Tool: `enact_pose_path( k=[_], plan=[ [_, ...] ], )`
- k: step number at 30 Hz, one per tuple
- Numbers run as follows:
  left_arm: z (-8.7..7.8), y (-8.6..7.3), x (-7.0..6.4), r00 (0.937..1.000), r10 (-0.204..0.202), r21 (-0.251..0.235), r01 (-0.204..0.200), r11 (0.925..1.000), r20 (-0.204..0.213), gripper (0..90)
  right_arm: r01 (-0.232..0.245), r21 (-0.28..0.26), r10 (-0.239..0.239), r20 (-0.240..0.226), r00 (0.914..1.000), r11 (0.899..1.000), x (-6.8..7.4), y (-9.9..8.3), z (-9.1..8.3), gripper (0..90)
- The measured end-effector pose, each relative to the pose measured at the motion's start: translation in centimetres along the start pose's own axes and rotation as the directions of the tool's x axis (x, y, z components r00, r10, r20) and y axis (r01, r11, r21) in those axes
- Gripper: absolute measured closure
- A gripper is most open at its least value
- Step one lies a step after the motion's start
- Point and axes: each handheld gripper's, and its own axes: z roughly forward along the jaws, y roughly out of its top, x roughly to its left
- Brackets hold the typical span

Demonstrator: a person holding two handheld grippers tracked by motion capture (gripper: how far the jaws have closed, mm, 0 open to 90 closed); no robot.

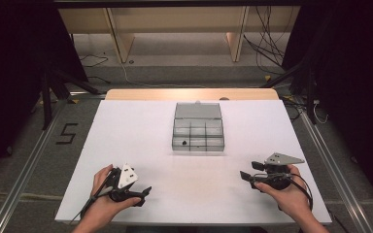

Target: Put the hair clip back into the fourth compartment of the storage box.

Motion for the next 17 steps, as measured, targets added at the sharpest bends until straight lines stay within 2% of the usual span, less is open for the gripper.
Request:
enact_pose_path(
  k=[8, 17],
  plan=[
    [0.04, 0.02, -0.01, 1.0, 0.006, 0.007, -0.006, 1.0, 0.004, 15.2, 0.017, 0.011, -0.017, -0.011, 0.9998, 1.0, 0.62, -0.57, -0.36, 36.8],
    [0.07, 0.07, -0.02, 1.0, 0.001, -0.001, -0.001, 1.0, 0.003, 15.2, 0.017, 0.004, -0.017, -0.003, 0.9998, 1.0, 0.6, -0.76, -0.65, 36.3]
  ],
)
